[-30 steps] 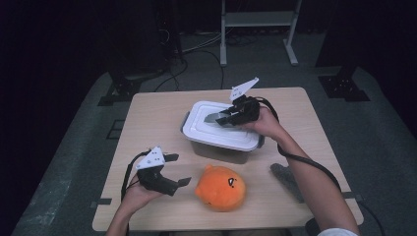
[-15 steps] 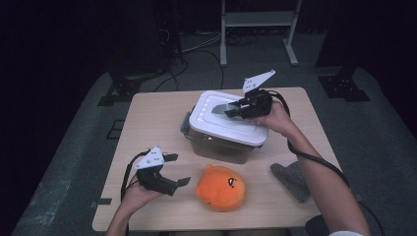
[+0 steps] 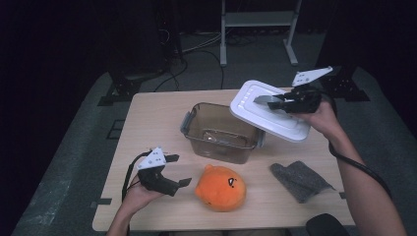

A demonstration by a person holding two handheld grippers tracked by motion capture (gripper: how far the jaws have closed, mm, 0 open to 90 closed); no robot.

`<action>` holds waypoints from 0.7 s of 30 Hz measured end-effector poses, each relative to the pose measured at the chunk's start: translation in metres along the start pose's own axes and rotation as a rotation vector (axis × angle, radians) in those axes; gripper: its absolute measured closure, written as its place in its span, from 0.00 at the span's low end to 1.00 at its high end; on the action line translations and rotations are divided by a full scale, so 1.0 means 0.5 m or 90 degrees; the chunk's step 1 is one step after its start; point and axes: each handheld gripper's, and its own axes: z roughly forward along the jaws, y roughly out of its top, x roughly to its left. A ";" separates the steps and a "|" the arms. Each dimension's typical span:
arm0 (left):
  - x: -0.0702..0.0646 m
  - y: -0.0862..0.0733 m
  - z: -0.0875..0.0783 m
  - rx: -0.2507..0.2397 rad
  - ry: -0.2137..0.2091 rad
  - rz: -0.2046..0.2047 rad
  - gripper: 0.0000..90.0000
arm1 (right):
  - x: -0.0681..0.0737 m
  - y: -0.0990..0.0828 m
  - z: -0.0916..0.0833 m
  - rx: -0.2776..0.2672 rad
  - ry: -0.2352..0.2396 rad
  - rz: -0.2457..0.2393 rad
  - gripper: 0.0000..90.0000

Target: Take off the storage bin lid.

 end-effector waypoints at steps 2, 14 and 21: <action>0.000 0.000 0.001 0.001 0.000 0.001 0.08 | -0.009 -0.019 -0.019 -0.002 -0.011 0.011 0.73; -0.004 0.001 0.001 0.002 -0.003 0.003 0.08 | -0.045 -0.142 -0.093 -0.022 -0.054 0.085 0.73; -0.006 0.003 0.003 0.001 -0.004 0.004 0.08 | -0.060 -0.222 -0.118 -0.029 -0.073 0.127 0.73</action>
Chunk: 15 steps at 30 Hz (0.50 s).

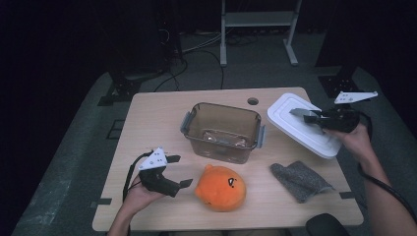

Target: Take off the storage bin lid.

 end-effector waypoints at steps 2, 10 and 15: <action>0.000 0.000 0.001 0.002 -0.001 0.001 0.08 | -0.006 -0.020 0.000 0.008 -0.005 0.009 0.73; -0.002 0.000 0.002 0.006 -0.004 0.003 0.08 | -0.014 -0.085 0.029 0.031 -0.007 0.036 0.73; -0.002 0.000 0.002 0.006 -0.005 0.005 0.08 | -0.014 -0.117 0.057 0.049 -0.002 0.053 0.73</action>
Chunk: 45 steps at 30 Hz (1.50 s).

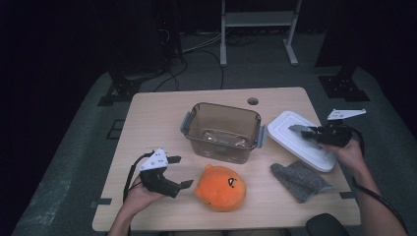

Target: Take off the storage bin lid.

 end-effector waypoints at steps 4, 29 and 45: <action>0.001 0.000 -0.002 -0.003 0.000 -0.003 0.08 | 0.000 -0.011 0.017 0.006 0.004 0.006 0.73; 0.001 0.002 -0.008 -0.006 0.002 0.000 0.08 | 0.013 -0.036 0.070 0.002 0.025 0.029 0.67; 0.003 0.001 -0.012 -0.008 0.005 -0.002 0.08 | 0.063 0.029 0.035 -0.019 0.021 -0.028 0.50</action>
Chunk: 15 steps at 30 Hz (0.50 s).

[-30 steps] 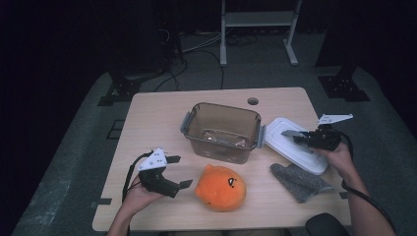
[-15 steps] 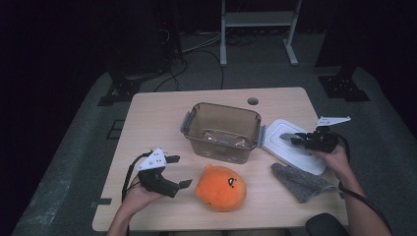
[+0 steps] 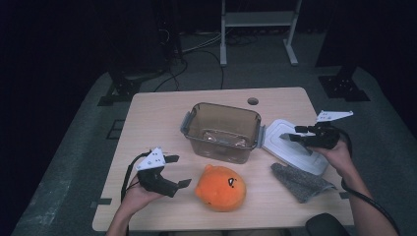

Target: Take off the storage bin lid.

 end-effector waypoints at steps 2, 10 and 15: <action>0.000 0.000 0.000 0.000 0.000 0.000 0.08 | 0.010 0.011 -0.006 -0.008 0.009 -0.008 0.50; 0.004 -0.003 -0.003 0.000 0.004 -0.004 0.08 | 0.063 0.054 -0.021 -0.028 0.054 -0.038 0.47; 0.005 -0.003 -0.004 -0.001 0.006 -0.004 0.08 | 0.109 0.084 -0.025 -0.034 0.088 -0.071 0.45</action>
